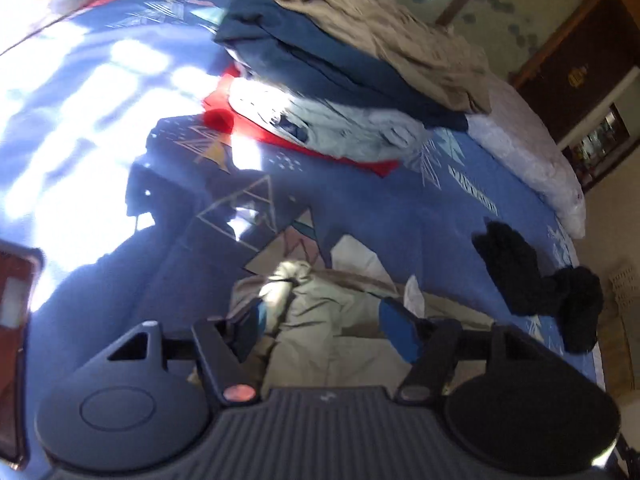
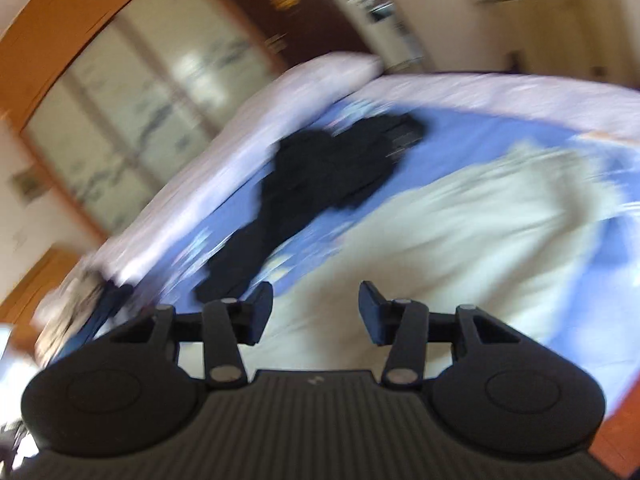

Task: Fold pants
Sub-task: 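Fold the leg cuff toward the waistband with the left gripper and release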

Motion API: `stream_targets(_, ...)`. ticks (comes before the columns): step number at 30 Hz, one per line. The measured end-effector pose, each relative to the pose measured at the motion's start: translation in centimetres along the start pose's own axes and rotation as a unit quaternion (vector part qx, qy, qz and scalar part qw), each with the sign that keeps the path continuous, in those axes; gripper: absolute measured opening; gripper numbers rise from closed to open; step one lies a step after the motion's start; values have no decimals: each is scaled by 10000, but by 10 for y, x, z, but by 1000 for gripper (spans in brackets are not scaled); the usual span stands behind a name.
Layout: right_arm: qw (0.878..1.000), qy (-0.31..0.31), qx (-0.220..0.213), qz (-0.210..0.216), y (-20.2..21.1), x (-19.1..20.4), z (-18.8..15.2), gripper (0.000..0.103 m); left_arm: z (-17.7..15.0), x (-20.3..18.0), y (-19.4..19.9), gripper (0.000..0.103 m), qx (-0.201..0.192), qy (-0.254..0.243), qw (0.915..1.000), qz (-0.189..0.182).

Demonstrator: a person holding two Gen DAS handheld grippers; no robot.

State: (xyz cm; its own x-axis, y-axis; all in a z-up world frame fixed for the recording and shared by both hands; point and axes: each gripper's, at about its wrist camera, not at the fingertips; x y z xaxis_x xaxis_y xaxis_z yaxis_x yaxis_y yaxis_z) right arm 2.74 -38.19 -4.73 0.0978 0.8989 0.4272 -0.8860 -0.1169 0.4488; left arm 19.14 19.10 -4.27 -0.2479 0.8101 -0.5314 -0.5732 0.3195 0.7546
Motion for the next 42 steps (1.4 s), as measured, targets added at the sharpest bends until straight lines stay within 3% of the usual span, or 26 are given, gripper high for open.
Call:
stream_targets(1,9992,262,194,247,-19,21,-6,51,-1,-5,-16,19,186,-138,9996,132)
stream_targets(3,9946,614,553,623,-55,56,-19,51,-2,-12,-38,14,323,-382,9982,337)
stream_targets(5,9883,844,895,902,-85,82,-30,43,4,-17,-38,11,57,-556,9975,429)
stream_targets(8,9844,939,1045,1061,-118,100,-38,35,33,-11,-15,7,-620,-168,9979,0)
stream_targets(10,9835,1008,1330,696,-144,97,-49,34,42,-4,-22,7,-723,-79,9972,195)
stream_targets(11,9817,949,1573,503,-159,87,-57,24,42,-2,-35,7,-620,-163,9969,446)
stream_targets(12,9870,868,1280,432,-160,79,-64,14,40,0,-47,7,-476,-240,9961,706)
stream_targets(13,9891,729,1205,422,-160,73,-66,1,38,3,-57,9,-303,-310,9955,845)
stream_targets(15,9892,417,1290,553,-154,65,-58,2,34,5,-54,13,-315,-311,9960,771)
stream_targets(18,9898,316,1259,589,-139,62,-52,13,37,17,-12,35,-637,177,9975,262)
stream_targets(20,9916,293,1020,738,-126,62,-52,25,35,28,21,38,-866,394,9954,-73)
stream_targets(24,9917,340,776,971,-108,69,-48,28,10,43,56,38,-765,363,9961,-244)
stream_targets(27,9875,358,851,1279,-109,81,-53,30,-16,50,55,40,-501,148,9986,-127)
stream_targets(30,9847,536,1038,1291,-113,95,-62,31,-35,57,36,43,-154,95,9998,28)
stream_targets(32,9830,415,1217,1307,-118,96,-68,31,-42,61,23,52,-23,119,9999,0)
stream_targets(33,9822,366,1287,1322,-120,96,-70,31,-43,62,17,63,-12,87,10000,-28)
stream_targets(35,9813,385,1413,1251,-122,97,-76,31,-46,65,6,67,34,121,9999,-34)
stream_targets(36,9807,394,1485,1213,-125,96,-78,31,-47,63,2,65,54,90,9999,-77)
stream_targets(37,9803,373,1563,1149,-127,96,-80,31,-49,58,0,45,72,-40,9998,-165)
stream_targets(39,9804,261,1619,1092,-130,92,-83,29,-51,48,-2,26,227,-362,9990,-143)
stream_targets(42,9812,321,1616,1003,-131,95,-80,29,-47,41,23,19,26,-727,9973,-57)
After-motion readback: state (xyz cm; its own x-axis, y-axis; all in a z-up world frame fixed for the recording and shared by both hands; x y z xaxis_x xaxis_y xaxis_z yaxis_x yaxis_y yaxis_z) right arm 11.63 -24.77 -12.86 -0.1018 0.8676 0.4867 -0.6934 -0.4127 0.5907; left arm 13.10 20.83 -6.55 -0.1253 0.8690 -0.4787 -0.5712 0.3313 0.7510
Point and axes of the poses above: each gripper's, at about its wrist camera, not at the fingertips, and y roughly against the way its jaws point, x to its left, z to its top, and after that the axes turned 11 degrees about y, right-handed
